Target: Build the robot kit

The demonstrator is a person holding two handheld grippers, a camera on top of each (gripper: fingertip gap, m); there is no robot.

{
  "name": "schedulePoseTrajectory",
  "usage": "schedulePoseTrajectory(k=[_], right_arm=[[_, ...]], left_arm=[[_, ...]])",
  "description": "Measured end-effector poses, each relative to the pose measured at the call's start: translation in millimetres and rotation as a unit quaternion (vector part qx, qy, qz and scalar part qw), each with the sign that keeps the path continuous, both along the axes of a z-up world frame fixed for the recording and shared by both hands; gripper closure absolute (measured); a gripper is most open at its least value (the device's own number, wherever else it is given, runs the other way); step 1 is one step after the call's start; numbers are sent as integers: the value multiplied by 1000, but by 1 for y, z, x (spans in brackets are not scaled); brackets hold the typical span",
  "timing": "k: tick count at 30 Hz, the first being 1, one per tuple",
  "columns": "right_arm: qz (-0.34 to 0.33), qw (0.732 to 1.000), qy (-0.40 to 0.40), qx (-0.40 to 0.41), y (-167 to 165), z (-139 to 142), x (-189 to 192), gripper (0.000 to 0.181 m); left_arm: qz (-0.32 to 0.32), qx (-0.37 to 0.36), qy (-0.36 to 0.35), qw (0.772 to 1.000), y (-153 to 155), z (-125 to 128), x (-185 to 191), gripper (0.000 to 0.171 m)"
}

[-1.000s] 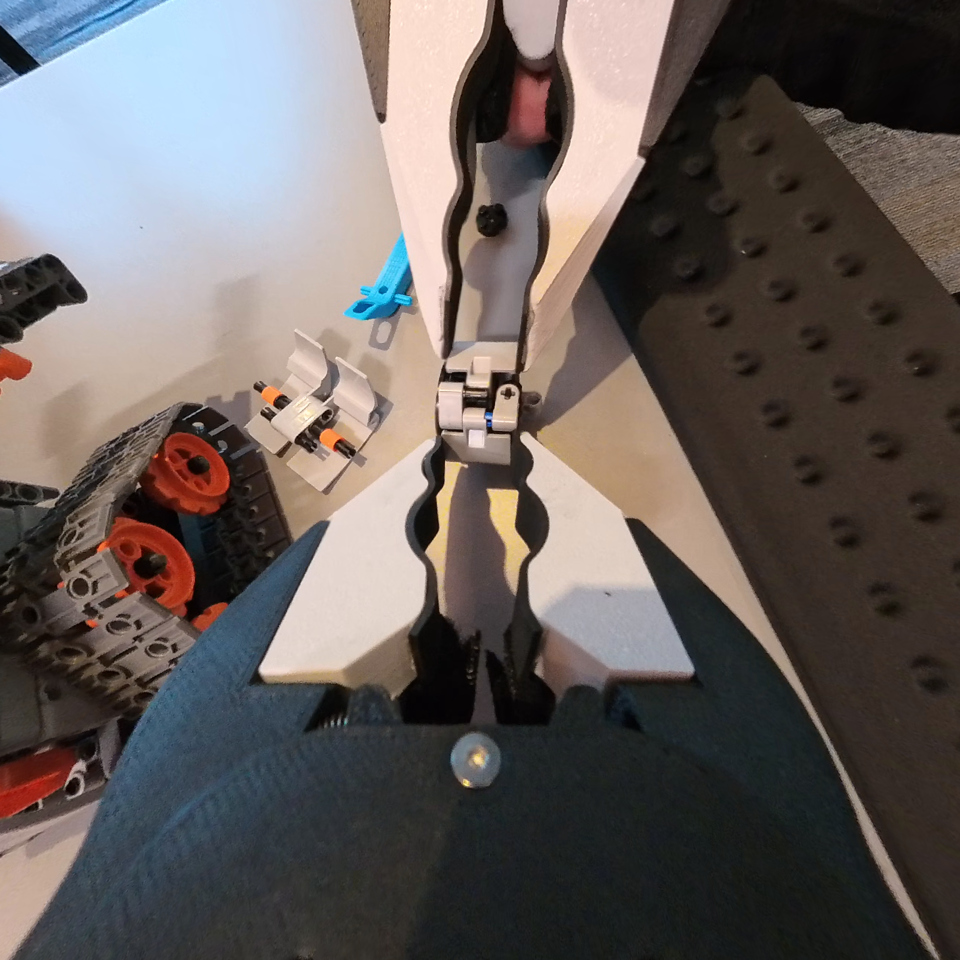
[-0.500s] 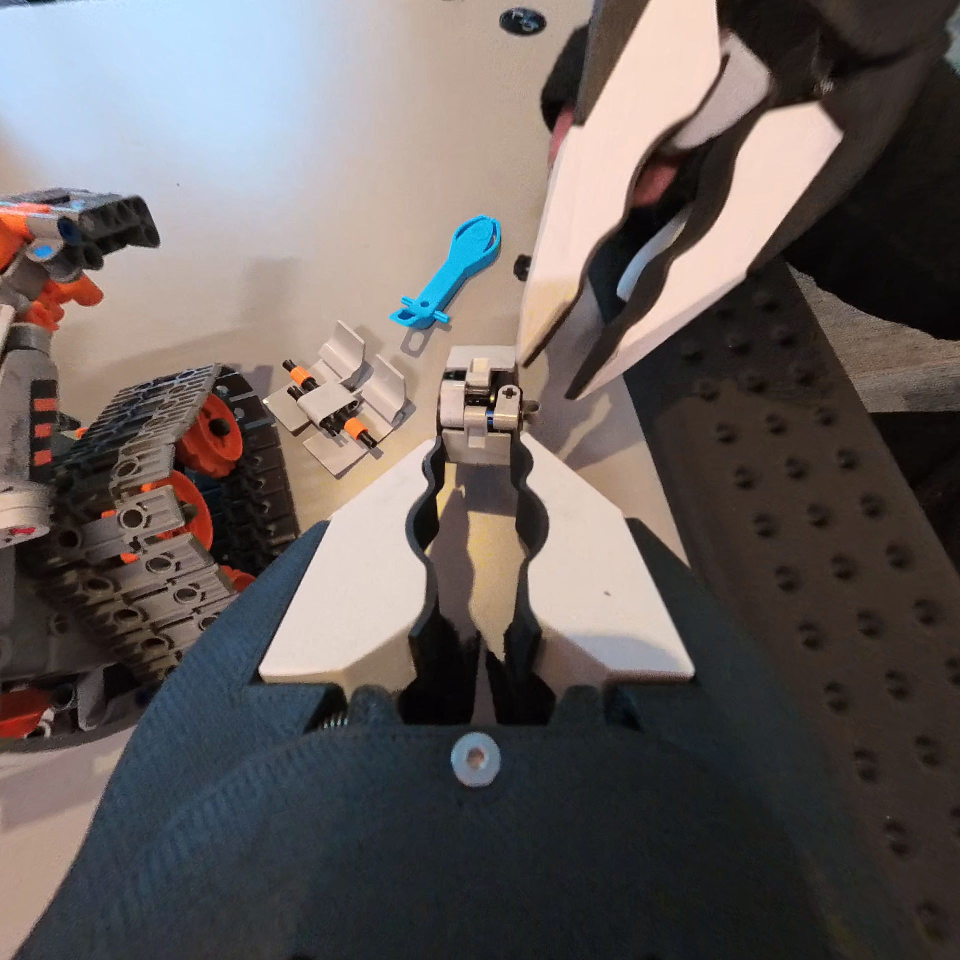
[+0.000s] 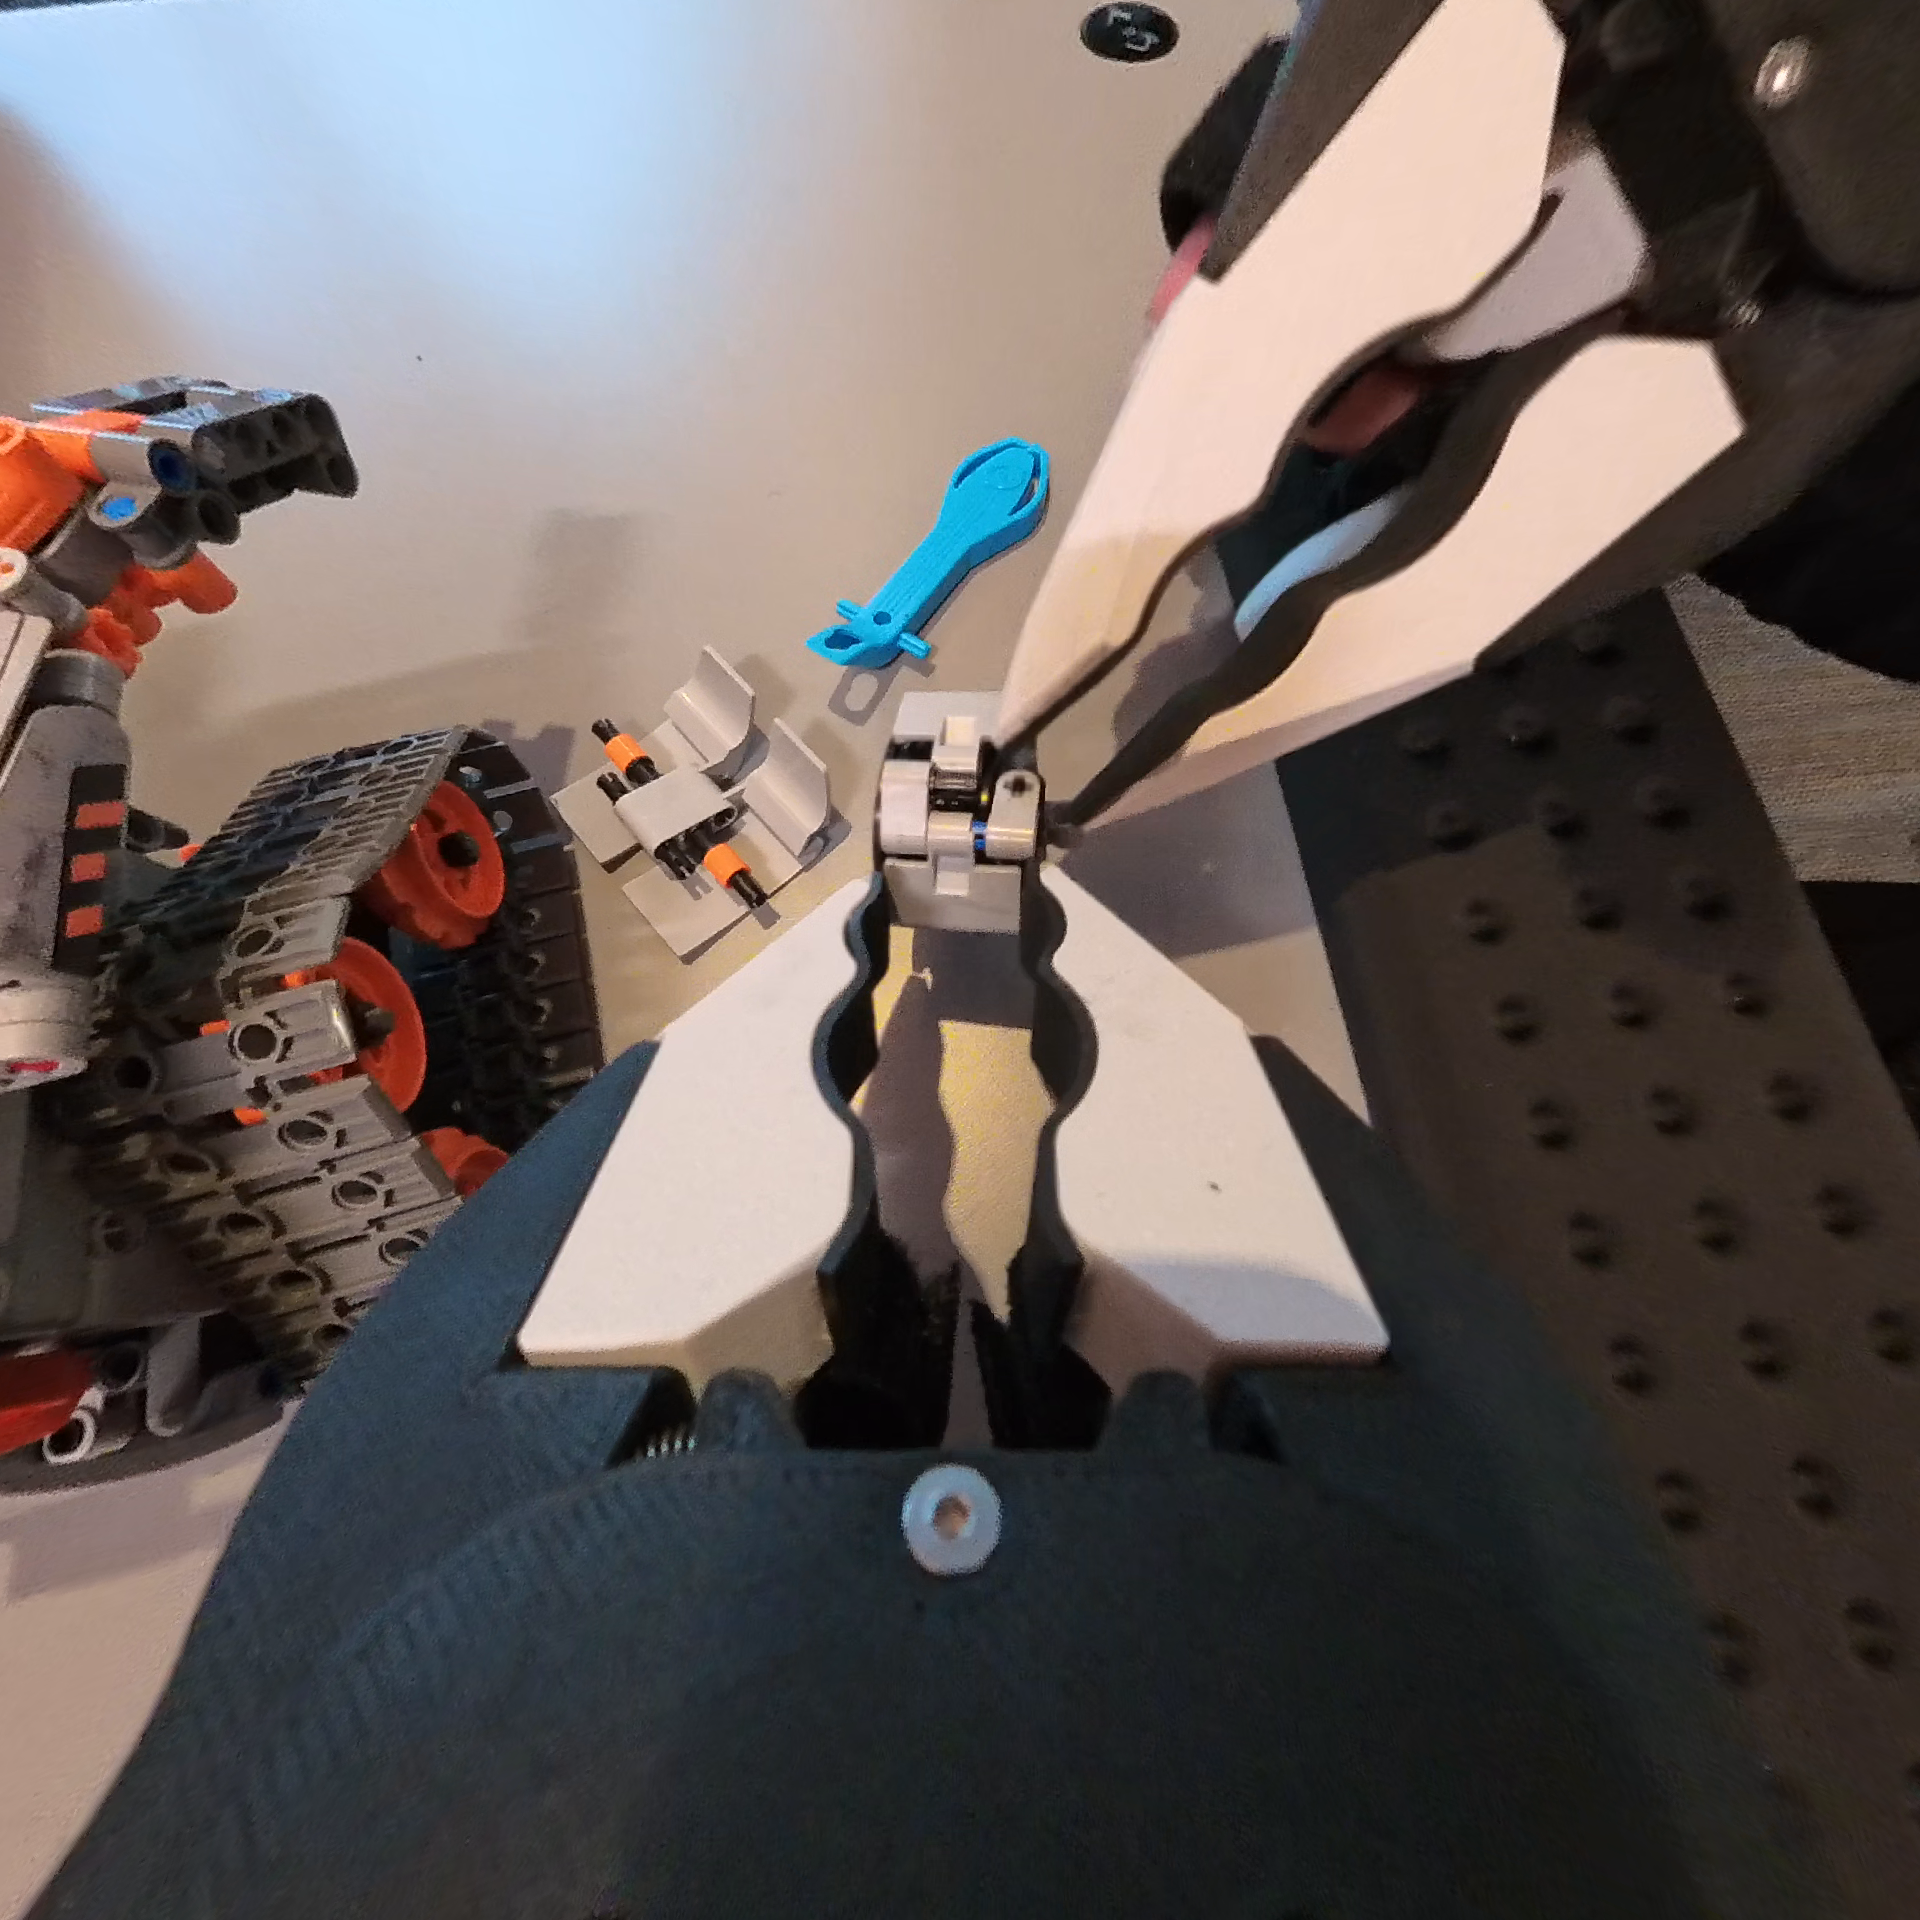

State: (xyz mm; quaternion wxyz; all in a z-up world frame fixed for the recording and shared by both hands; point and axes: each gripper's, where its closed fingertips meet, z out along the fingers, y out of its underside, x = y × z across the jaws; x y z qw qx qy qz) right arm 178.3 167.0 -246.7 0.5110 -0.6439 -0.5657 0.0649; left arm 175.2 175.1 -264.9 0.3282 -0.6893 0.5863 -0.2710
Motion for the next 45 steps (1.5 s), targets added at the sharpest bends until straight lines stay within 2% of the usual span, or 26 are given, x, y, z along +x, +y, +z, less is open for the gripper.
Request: schedulePoseTrajectory(k=[6, 15, 28, 32, 38, 41, 45], right_arm=[[-2, 1000, -29, 7, 3, -9, -2, 172], [28, 990, 34, -131, -1, -18, -1, 177], [43, 985, 41, -161, -2, -20, 0, 178], [36, 985, 67, -154, 1, -12, 1, 173], [-4, 974, 131, -182, 8, 2, 5, 181], [-21, 968, 165, -190, 12, 10, 6, 181], [-17, 960, 205, -188, 10, 26, 9, 172]], left_arm=[[4, 10, 14, 1000, 0, -4, 1, 150], [-9, 27, 19, 999, -2, -17, 4, 150], [-18, 58, 15, 998, 0, -19, 6, 150], [-4, 117, 28, 993, 6, -10, 5, 150], [24, 253, 71, 965, 15, 2, 6, 149], [38, 292, 70, 953, 19, 12, 7, 149], [40, 356, 84, 930, 23, 19, 7, 150]])
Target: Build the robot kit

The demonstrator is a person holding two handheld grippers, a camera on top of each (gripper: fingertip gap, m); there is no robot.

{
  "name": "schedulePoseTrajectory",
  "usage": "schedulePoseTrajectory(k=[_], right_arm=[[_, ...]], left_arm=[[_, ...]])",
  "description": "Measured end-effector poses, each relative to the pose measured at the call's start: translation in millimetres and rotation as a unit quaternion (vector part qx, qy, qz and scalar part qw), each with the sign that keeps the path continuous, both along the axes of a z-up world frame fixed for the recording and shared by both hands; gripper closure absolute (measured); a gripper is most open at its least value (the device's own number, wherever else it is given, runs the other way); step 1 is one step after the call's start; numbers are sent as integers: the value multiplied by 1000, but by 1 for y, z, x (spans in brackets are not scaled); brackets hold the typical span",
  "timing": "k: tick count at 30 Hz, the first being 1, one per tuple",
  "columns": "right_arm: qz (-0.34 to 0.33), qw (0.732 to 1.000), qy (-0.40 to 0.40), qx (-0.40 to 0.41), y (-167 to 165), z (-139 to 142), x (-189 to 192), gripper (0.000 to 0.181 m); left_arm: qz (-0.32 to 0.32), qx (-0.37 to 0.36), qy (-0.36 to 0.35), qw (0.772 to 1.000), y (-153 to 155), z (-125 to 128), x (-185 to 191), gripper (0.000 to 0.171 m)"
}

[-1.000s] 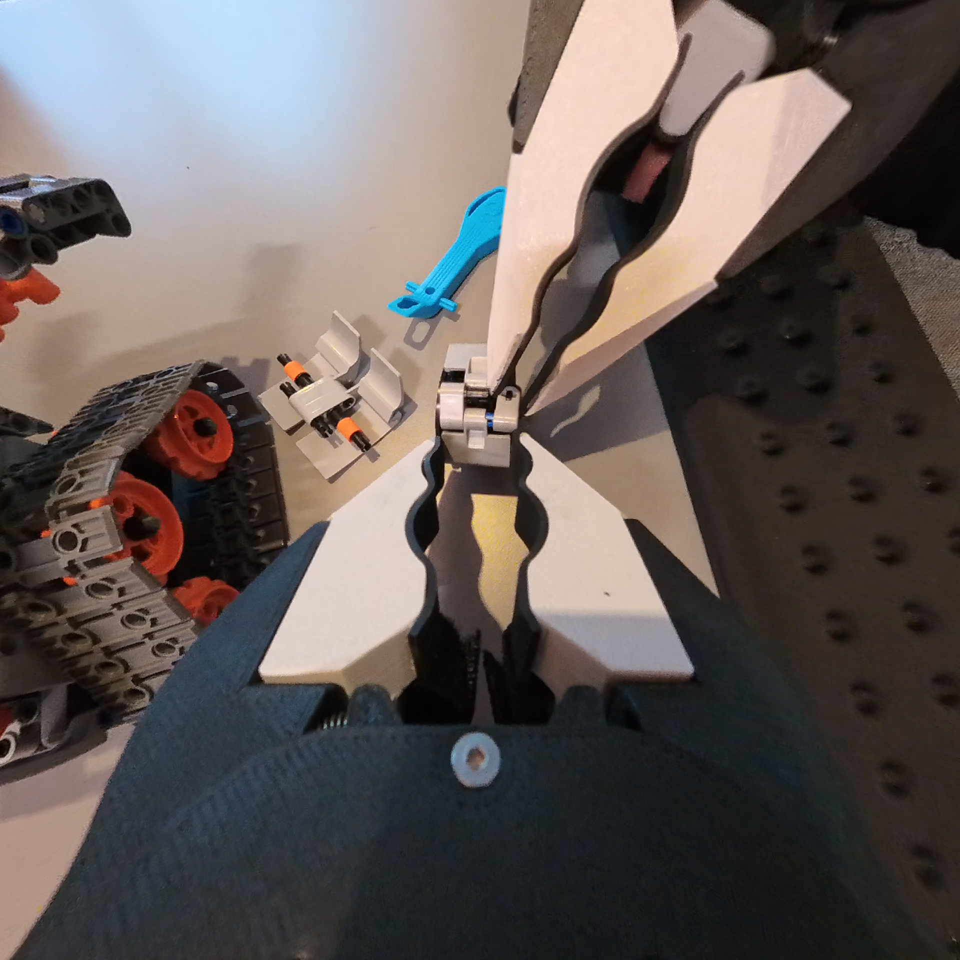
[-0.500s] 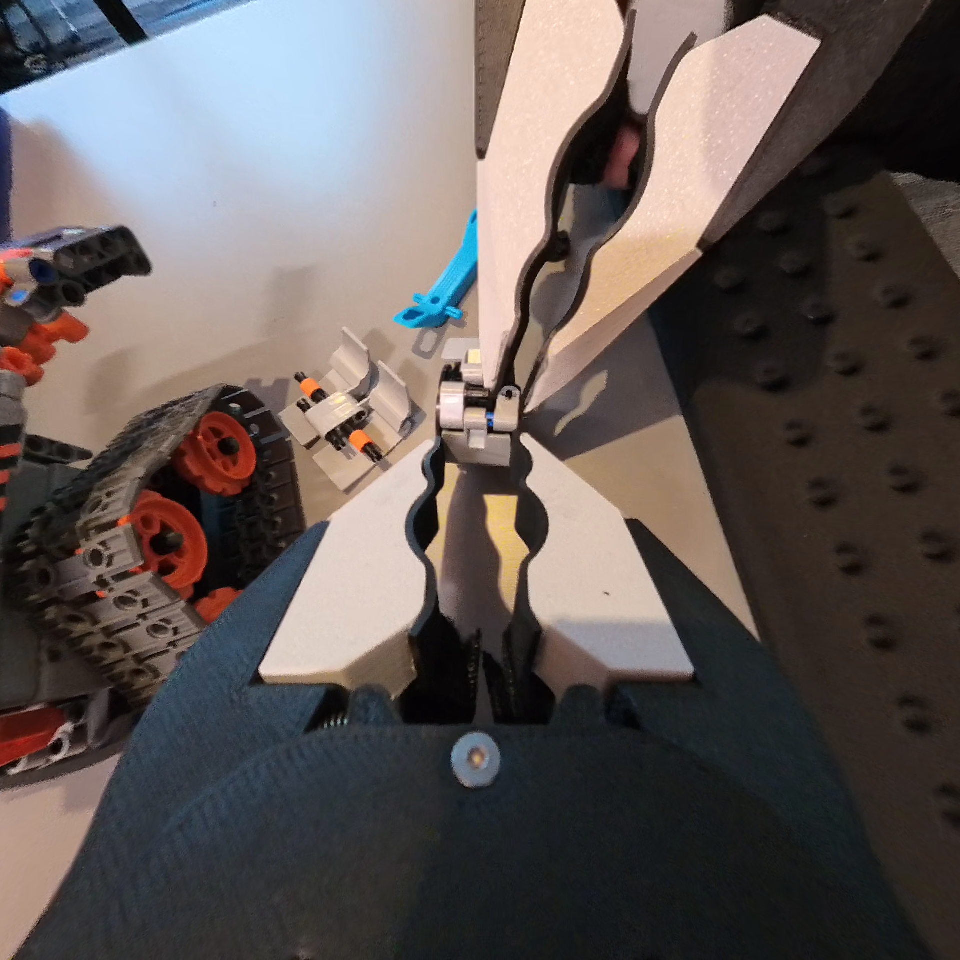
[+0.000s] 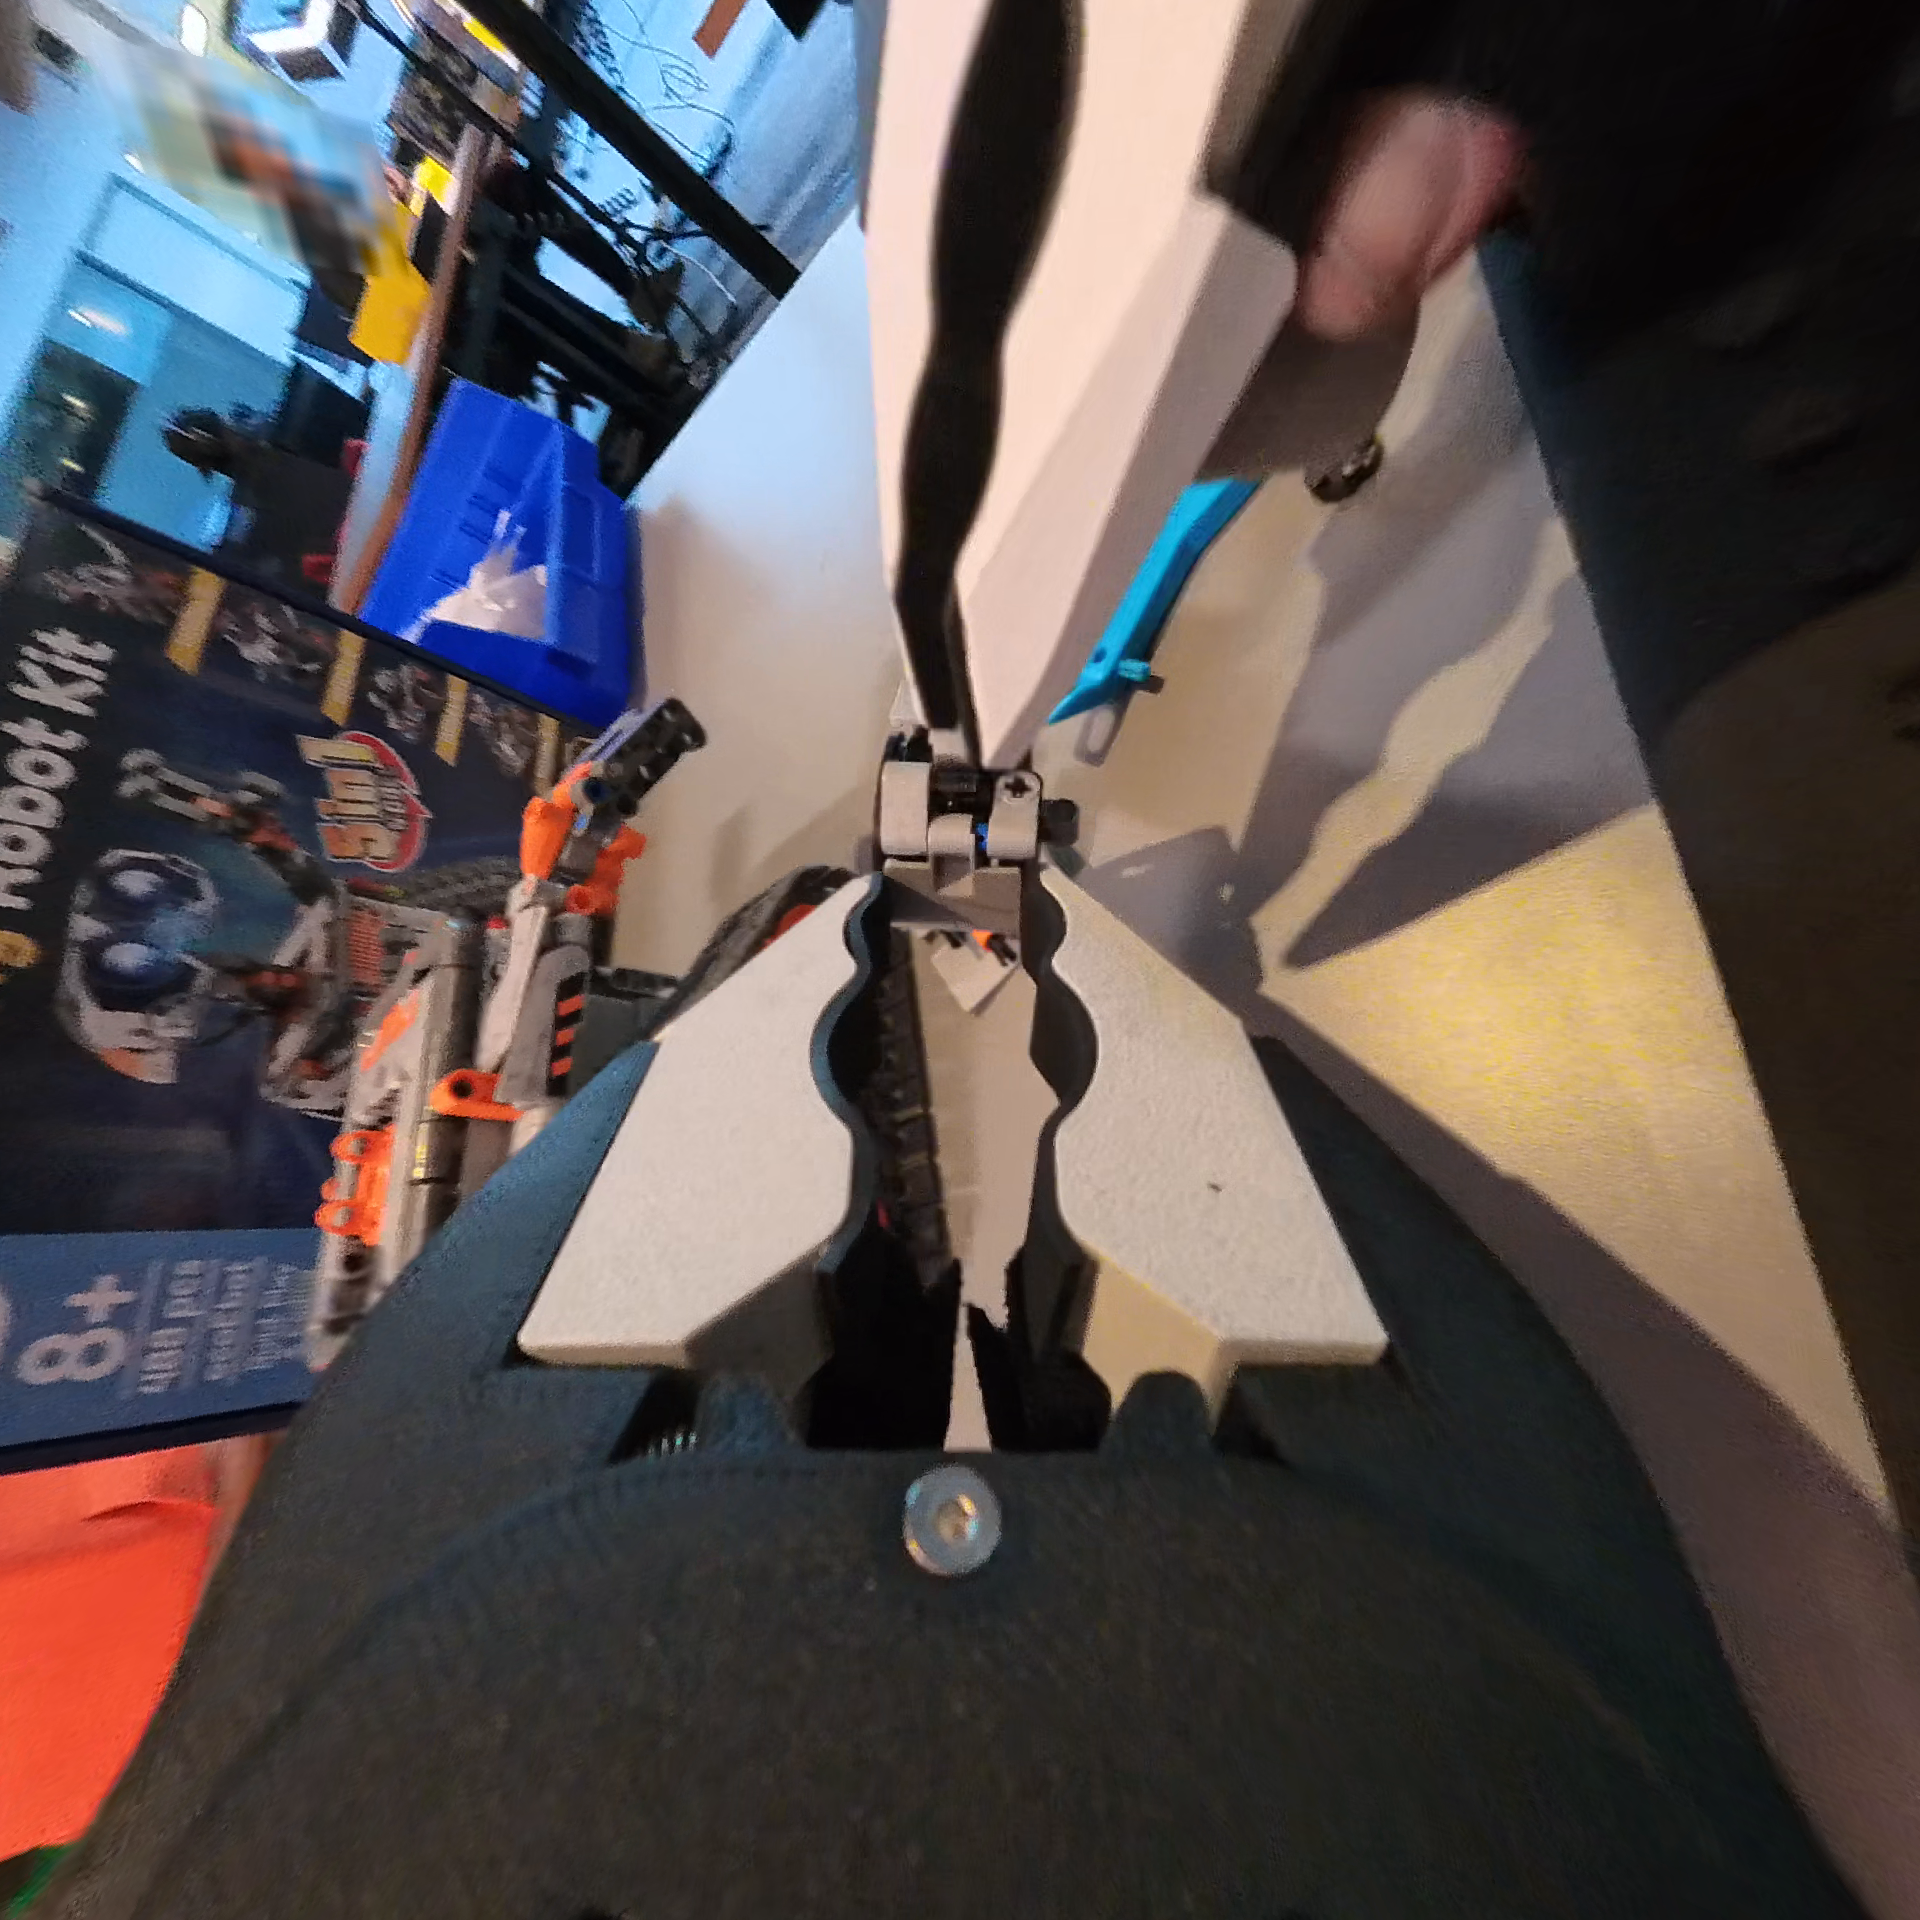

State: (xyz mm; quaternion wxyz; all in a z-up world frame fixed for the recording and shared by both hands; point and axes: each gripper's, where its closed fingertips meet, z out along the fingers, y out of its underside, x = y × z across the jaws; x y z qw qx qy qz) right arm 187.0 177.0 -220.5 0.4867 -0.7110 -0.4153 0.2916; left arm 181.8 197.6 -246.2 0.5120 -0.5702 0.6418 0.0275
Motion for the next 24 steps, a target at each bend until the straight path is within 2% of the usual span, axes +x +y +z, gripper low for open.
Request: schedulePoseTrajectory(k=[2, 6, 10, 16, 20, 24], right_arm=[[-5, 1000, 13, 5, 0, 6, 1, 168], [-31, 999, -12, 23, 7, 0, 0, 165], [-42, 999, -2, 15, 10, 1, 1, 170], [-35, 999, 23, -16, 10, 1, 4, 174], [-11, 997, 59, -50, 9, 5, 6, 175], [5, 997, 61, -57, 9, 4, 8, 176]], left_arm=[[1, 29, 15, 999, 1, 2, 0, 150], [2, 98, 46, 994, 2, 8, 2, 149], [0, 152, 72, 986, 1, 11, 4, 150], [0, 183, 86, 979, 2, 12, 7, 150], [-6, 191, 85, 978, 2, 14, 11, 151], [-7, 189, 94, 977, 3, 12, 13, 151]])
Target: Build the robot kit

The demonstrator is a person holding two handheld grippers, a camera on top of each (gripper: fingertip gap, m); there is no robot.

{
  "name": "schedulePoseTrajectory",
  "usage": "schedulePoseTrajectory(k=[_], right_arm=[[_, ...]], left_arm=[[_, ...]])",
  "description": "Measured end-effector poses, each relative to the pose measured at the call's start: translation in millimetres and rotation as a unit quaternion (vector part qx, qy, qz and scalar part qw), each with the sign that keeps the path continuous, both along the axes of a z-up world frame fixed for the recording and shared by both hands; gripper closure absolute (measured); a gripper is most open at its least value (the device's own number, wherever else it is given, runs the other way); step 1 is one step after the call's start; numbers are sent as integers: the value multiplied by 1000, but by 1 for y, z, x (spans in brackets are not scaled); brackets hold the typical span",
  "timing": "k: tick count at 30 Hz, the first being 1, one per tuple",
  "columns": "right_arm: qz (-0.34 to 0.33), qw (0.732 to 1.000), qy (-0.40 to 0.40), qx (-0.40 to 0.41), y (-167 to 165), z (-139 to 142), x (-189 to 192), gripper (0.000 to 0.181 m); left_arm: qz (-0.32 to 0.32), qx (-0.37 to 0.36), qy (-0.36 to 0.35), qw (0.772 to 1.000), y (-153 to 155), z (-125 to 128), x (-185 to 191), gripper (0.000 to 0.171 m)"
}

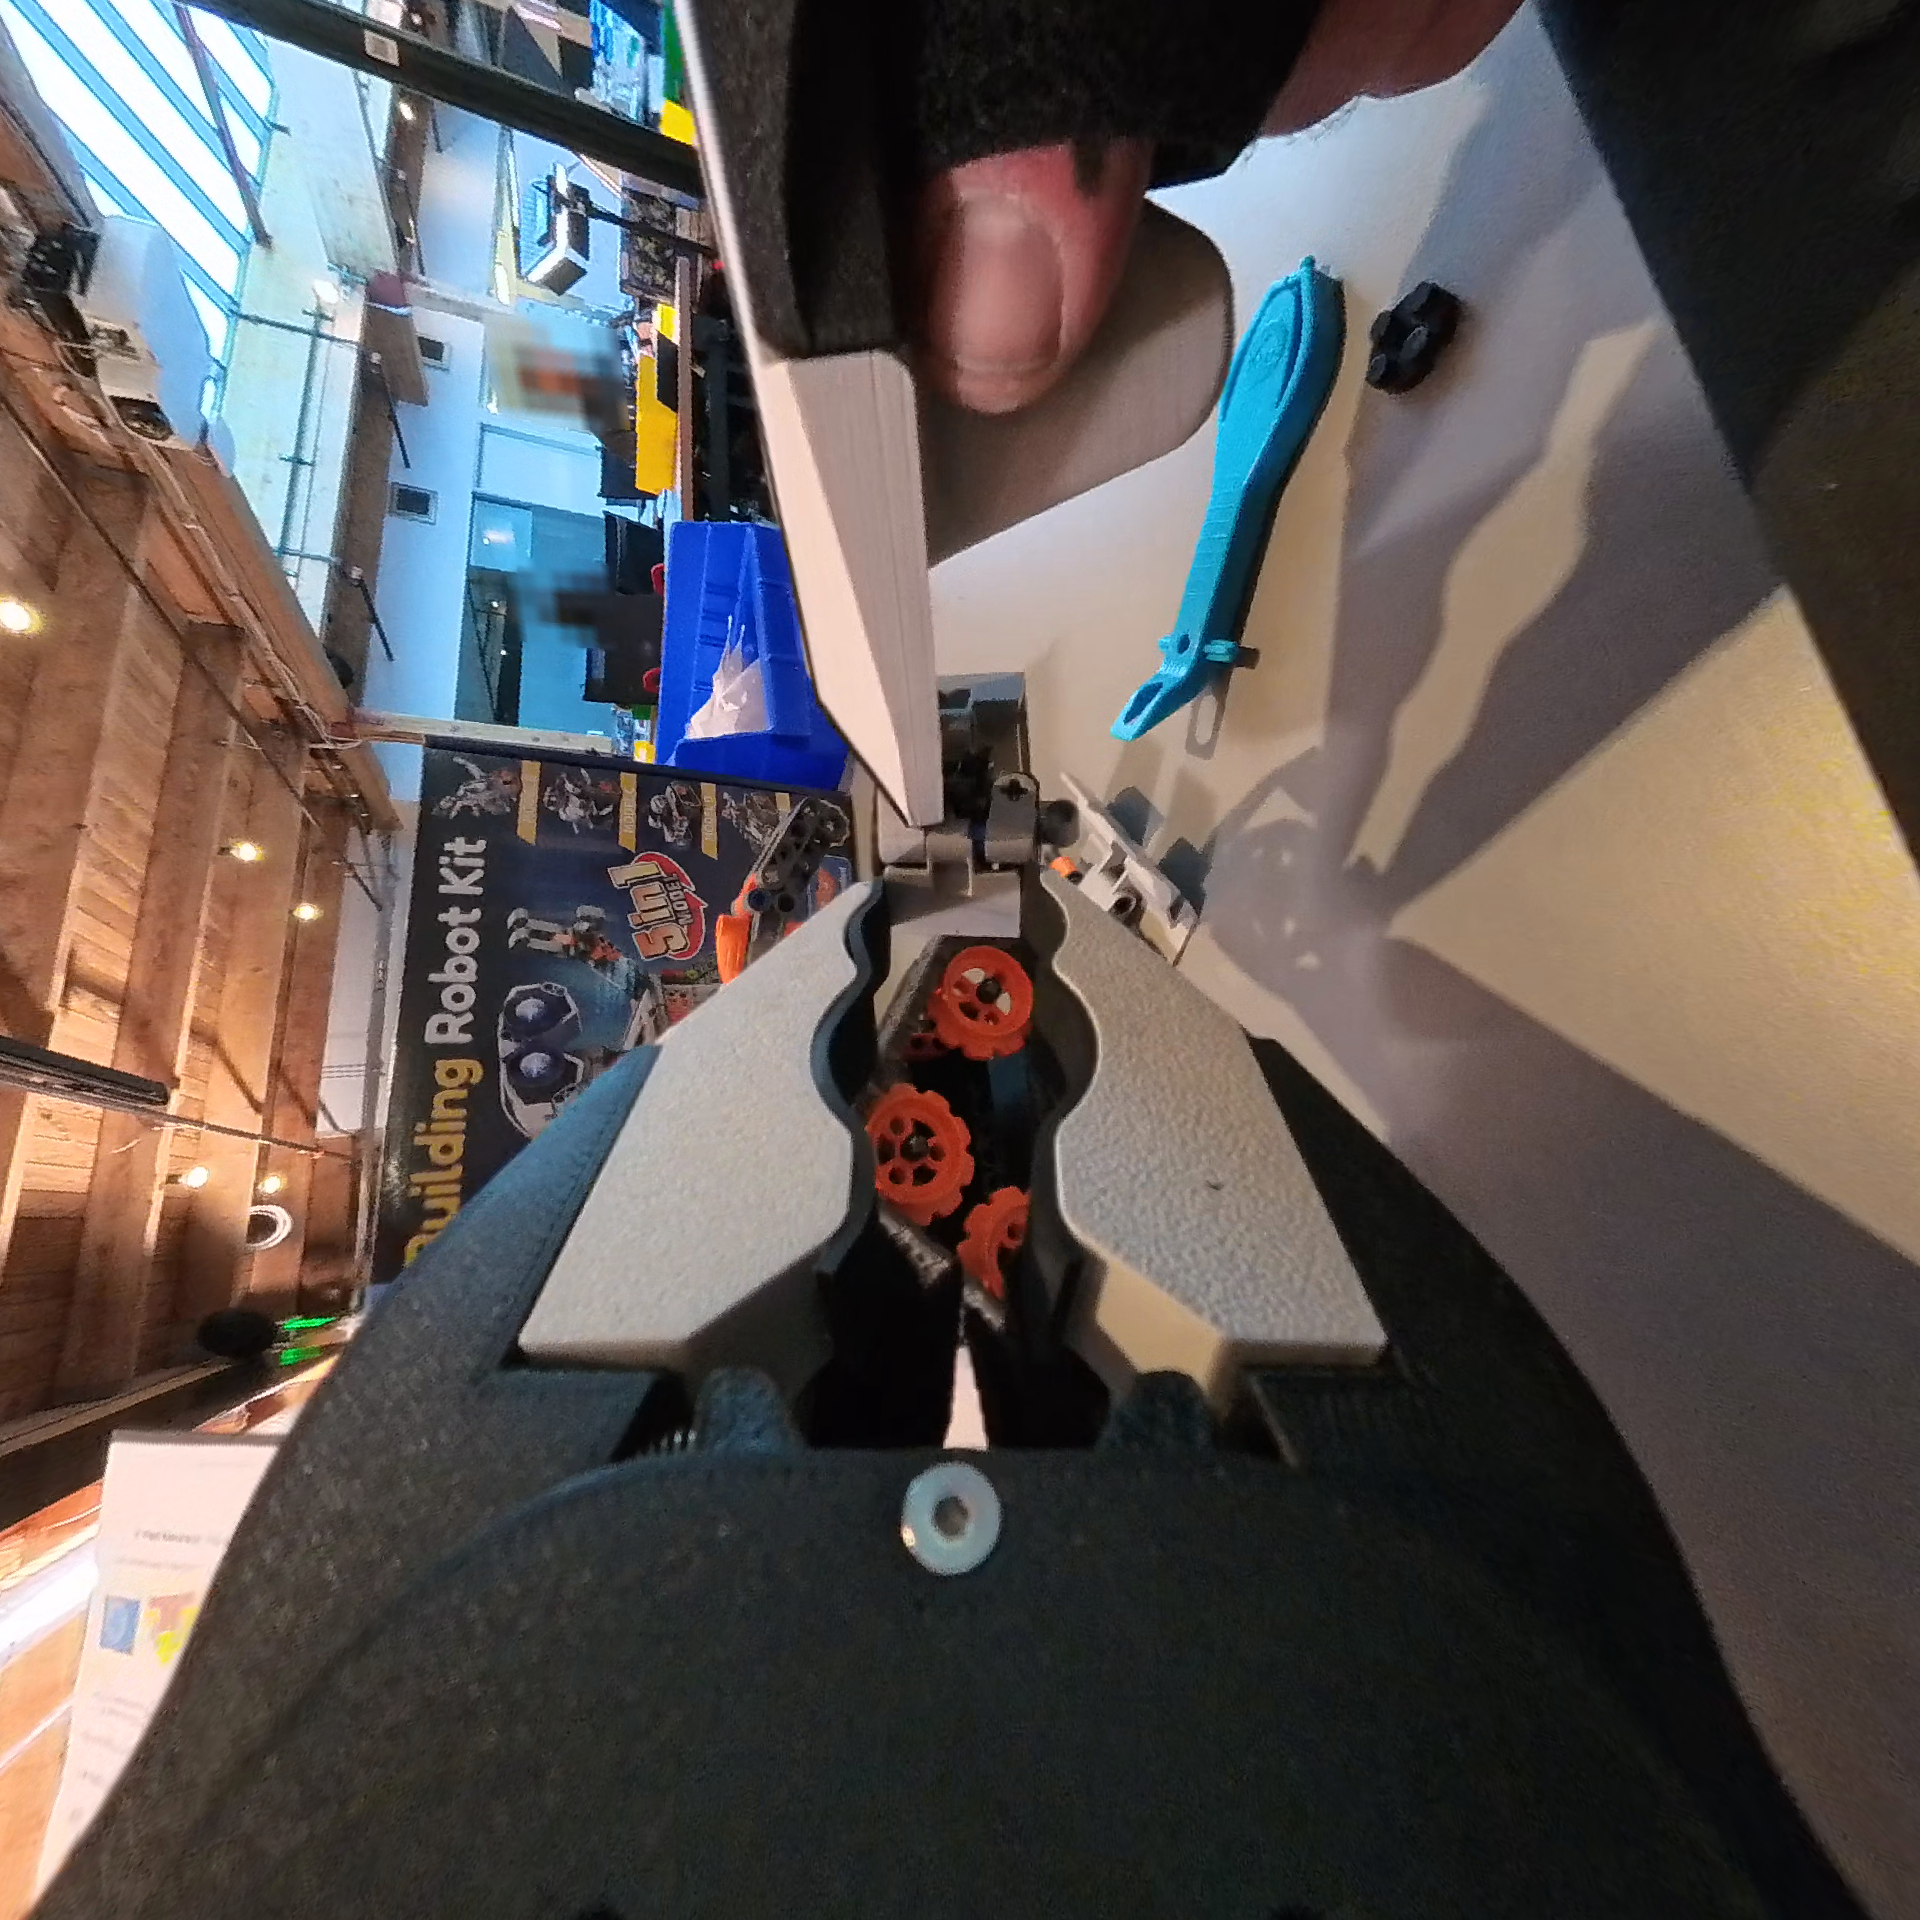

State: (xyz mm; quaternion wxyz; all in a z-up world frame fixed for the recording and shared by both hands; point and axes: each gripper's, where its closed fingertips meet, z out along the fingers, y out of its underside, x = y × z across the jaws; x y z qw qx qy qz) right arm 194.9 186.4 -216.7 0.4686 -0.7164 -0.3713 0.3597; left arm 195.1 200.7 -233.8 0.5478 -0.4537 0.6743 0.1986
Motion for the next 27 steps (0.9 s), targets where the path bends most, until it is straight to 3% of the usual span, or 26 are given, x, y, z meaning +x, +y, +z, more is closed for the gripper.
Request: schedulePoseTrajectory(k=[9, 16, 21, 23, 25, 27], right_arm=[[-41, 990, -99, 90, 8, -8, -1, 176], [6, 995, -48, 89, -2, 3, 5, 177], [52, 993, -50, 93, -13, 1, 2, 177], [73, 992, -46, 95, -18, 2, 2, 177], [92, 990, -43, 103, -24, 4, 1, 177], [112, 987, -34, 106, -30, 7, 1, 177]], left_arm=[[24, -30, 19, 999, 7, -10, -2, 150], [-63, -125, -19, 990, -11, 0, 2, 143], [-111, -224, -54, 967, -25, 2, -1, 143], [-133, -261, -65, 954, -32, 5, -4, 138], [-135, -270, -78, 950, -31, 12, -8, 111], [-146, -290, -98, 941, -32, 22, -11, 108]])
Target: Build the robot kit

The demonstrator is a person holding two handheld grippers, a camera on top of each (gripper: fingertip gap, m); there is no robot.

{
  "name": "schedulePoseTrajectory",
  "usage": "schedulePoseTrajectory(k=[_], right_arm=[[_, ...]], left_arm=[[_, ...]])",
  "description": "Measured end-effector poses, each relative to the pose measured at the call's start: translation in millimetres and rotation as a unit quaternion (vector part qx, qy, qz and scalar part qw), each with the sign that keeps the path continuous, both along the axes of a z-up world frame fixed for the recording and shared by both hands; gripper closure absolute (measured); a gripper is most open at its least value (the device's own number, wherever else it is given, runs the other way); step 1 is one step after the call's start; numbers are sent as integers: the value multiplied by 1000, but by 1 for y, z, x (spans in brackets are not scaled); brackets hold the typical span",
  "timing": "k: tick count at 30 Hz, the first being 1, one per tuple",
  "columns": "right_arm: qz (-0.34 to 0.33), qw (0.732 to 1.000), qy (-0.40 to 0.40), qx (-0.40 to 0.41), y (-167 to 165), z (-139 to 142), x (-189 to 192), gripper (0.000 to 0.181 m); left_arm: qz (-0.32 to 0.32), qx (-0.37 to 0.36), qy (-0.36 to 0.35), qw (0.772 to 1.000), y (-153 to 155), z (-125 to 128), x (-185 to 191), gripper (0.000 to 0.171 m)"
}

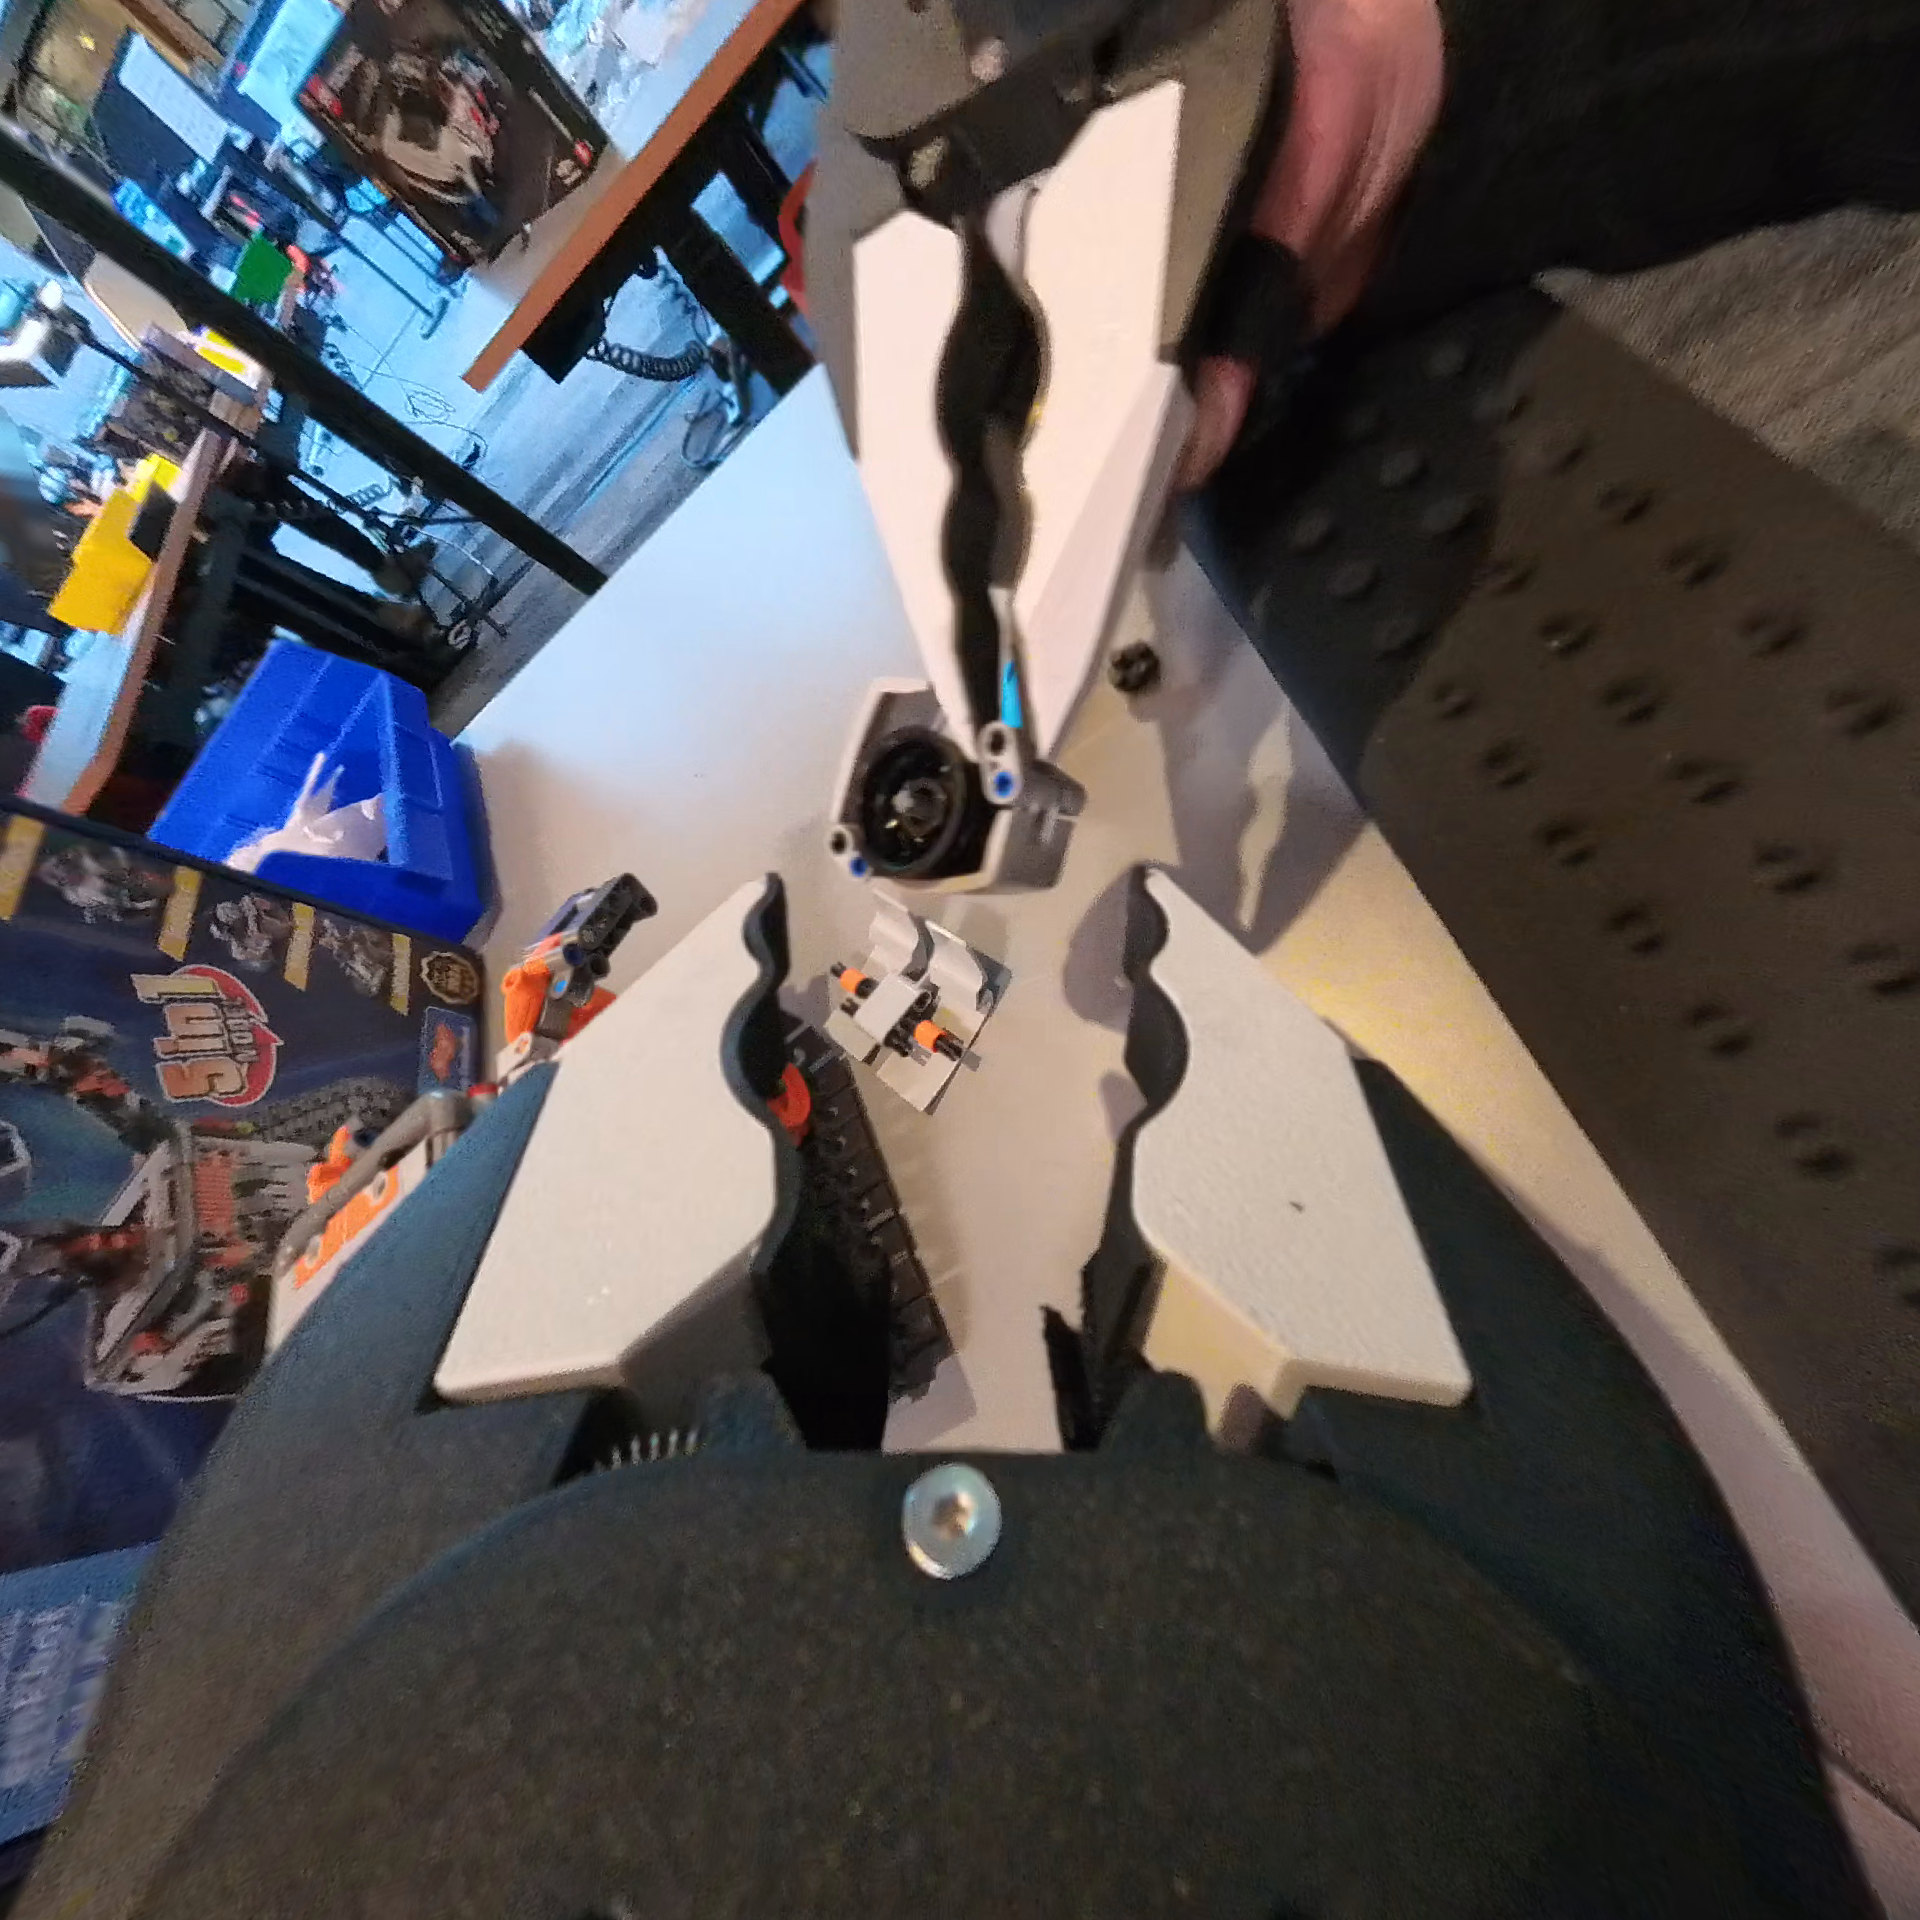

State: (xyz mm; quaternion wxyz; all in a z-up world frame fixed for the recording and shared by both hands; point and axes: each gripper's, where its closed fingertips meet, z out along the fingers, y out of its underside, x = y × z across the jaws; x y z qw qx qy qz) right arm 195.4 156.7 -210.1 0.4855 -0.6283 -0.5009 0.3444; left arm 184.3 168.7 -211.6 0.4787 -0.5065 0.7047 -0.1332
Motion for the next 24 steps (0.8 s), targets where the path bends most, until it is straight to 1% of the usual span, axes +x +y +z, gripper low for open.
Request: schedulePoseTrajectory(k=[2, 4, 5, 6, 7, 10, 17, 24], right_arm=[[38, 999, 11, 13, -11, 6, -4, 176], [69, 997, 8, 18, -21, 7, -9, 176], [82, 996, 3, 23, -25, 6, -12, 176], [95, 995, 2, 26, -30, 7, -14, 176], [102, 994, 1, 27, -32, 7, -16, 176], [113, 993, 10, 25, -36, 11, -17, 176], [85, 994, -31, 55, -32, 7, -18, 177], [19, 987, -96, 127, -22, 1, -19, 177]], left_arm=[[-5, -48, -12, 999, -3, 2, 2, 98], [-16, -88, -9, 996, -8, -4, 7, 93], [-27, -107, -2, 994, -12, -10, 9, 99], [-40, -125, 1, 991, -17, -13, 10, 111], [-48, -142, 1, 989, -20, -16, 10, 116], [-63, -177, -21, 982, -25, -13, 10, 116], [-38, -183, -16, 982, -20, -18, 11, 119], [-2, -196, -6, 980, -12, -25, 11, 123]])
